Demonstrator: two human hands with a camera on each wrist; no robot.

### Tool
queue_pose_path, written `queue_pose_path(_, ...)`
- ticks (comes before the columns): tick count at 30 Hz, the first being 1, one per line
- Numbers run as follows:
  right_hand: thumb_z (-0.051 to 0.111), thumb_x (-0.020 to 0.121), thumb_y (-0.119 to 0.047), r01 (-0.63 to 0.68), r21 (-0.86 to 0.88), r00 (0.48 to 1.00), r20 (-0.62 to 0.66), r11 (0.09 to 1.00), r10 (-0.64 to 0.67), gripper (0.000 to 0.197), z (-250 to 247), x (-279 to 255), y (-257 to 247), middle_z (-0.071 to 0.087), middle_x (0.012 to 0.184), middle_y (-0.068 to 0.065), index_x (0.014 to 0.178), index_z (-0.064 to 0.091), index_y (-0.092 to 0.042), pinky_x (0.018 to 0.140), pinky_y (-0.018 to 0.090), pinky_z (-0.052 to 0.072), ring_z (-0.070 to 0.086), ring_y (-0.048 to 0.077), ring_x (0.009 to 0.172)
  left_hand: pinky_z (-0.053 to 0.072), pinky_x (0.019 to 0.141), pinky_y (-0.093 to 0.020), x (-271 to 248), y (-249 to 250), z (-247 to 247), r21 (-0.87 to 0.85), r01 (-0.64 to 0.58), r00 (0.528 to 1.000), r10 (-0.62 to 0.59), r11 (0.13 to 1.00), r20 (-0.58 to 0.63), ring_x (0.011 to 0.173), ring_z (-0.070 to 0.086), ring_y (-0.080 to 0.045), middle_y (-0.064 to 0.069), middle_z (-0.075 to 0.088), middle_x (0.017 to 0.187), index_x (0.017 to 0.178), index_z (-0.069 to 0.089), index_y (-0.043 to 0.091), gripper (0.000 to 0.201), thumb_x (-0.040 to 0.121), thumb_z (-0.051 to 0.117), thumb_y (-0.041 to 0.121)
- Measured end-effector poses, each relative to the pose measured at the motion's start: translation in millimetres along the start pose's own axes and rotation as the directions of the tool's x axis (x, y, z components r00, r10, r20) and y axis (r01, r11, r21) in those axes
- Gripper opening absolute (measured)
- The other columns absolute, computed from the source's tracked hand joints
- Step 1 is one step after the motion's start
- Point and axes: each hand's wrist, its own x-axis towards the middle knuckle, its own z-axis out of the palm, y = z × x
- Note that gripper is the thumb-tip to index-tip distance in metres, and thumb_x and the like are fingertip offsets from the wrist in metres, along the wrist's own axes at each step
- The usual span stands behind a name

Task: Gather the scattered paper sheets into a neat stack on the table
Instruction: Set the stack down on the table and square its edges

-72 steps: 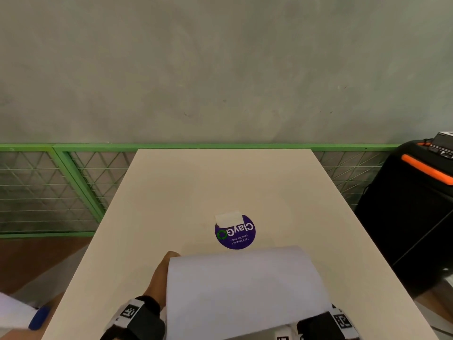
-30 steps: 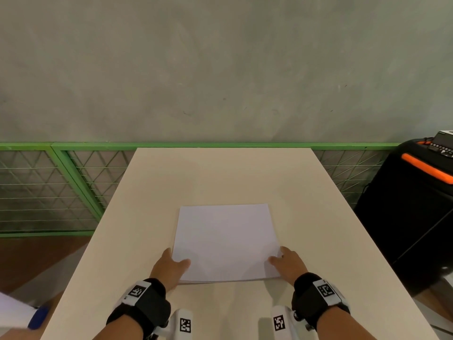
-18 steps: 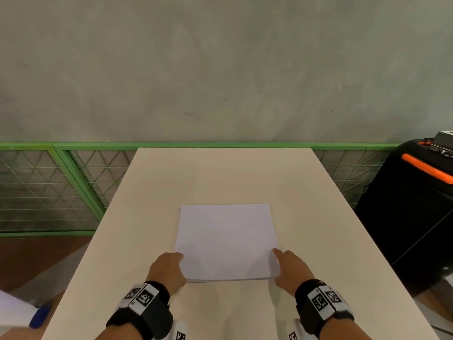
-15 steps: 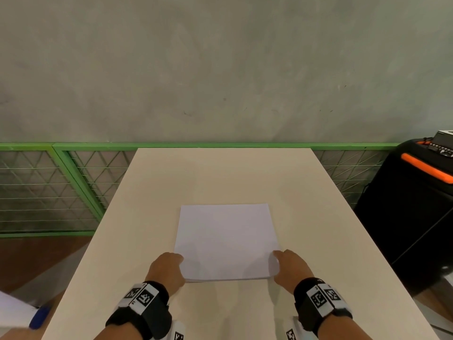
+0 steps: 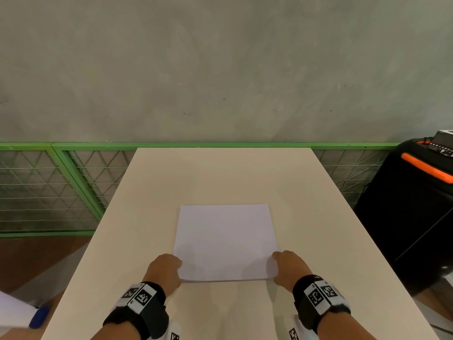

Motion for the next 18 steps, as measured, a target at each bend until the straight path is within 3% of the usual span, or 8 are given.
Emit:
queue_pose_path(7,0.056,0.081,-0.014,-0.007,-0.005,1.000,0.011,1.000,0.007,0.043,-1.3,0.2,-0.3,0.055,0.124,0.011,0.124,0.049,-0.010,0.095,0.029,0.046,0.054,0.026,0.116,0.031,0.109,-0.020,7.2,-3.9,3.5,-0.119,0.026,0.999,-0.030,0.993,-0.026,0.135,0.040,-0.014,0.002,0.046,0.144,0.136,0.047,0.018,0.057,0.081,0.061,0.016)
queue_pose_path(12,0.058,0.081,-0.015,-0.006,0.004,1.000,0.020,1.000,0.006,0.046,-2.4,-0.4,-0.6,0.054,0.125,0.011,0.126,0.047,-0.011,0.095,0.030,0.046,0.053,0.027,0.116,0.041,0.097,-0.021,9.2,-2.7,2.6,-0.137,0.070,0.997,-0.073,0.988,-0.019,0.123,0.052,-0.017,0.000,0.055,0.133,0.127,0.052,0.019,0.055,0.075,0.067,0.015)
queue_pose_path(18,0.057,0.081,-0.015,-0.007,0.002,1.000,0.016,1.000,0.007,0.043,-3.1,-0.6,-0.6,0.056,0.123,0.011,0.123,0.049,-0.010,0.094,0.030,0.046,0.055,0.027,0.114,0.042,0.093,-0.020,6.1,0.3,2.1,-0.120,0.074,0.997,-0.076,0.990,-0.016,0.119,0.053,-0.017,-0.001,0.056,0.129,0.125,0.053,0.020,0.052,0.075,0.066,0.015)
